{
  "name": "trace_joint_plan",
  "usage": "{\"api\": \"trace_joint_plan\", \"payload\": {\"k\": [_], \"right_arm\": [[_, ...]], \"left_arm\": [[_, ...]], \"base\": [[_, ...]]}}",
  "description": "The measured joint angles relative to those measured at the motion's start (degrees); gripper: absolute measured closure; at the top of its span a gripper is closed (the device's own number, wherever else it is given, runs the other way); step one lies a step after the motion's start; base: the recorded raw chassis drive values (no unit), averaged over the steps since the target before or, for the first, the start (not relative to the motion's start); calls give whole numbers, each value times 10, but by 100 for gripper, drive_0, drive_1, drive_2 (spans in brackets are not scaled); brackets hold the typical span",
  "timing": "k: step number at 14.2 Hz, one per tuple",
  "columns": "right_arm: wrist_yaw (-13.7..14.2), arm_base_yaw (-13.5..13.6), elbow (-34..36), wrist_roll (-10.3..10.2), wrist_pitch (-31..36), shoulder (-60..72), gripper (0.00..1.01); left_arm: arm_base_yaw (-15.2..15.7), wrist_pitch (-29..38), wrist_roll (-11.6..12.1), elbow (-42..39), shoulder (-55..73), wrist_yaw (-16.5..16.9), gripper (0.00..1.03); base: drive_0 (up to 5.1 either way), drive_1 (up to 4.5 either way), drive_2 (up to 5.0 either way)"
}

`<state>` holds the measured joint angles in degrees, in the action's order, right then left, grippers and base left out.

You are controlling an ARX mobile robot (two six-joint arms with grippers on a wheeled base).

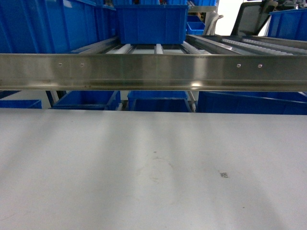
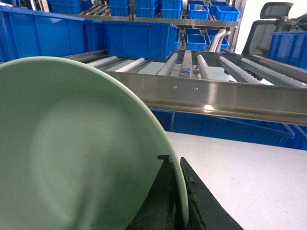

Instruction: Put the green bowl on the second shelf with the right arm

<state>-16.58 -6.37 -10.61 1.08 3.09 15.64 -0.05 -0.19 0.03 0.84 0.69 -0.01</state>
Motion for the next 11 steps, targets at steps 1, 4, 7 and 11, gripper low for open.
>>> {"api": "trace_joint_plan", "payload": {"k": [1, 4, 7, 11], "right_arm": [[0, 0, 0, 0, 0, 0, 99], [0, 0, 0, 0, 0, 0, 99], [0, 0, 0, 0, 0, 0, 99], [-1, 0, 0, 0, 0, 0, 99]], "left_arm": [[0, -1, 0, 0, 0, 0, 5], [0, -1, 0, 0, 0, 0, 5], [0, -1, 0, 0, 0, 0, 5], [0, -1, 0, 0, 0, 0, 5]], "base": [[-478, 109, 361], [-481, 109, 357], [-478, 123, 358], [-485, 136, 345]]}}
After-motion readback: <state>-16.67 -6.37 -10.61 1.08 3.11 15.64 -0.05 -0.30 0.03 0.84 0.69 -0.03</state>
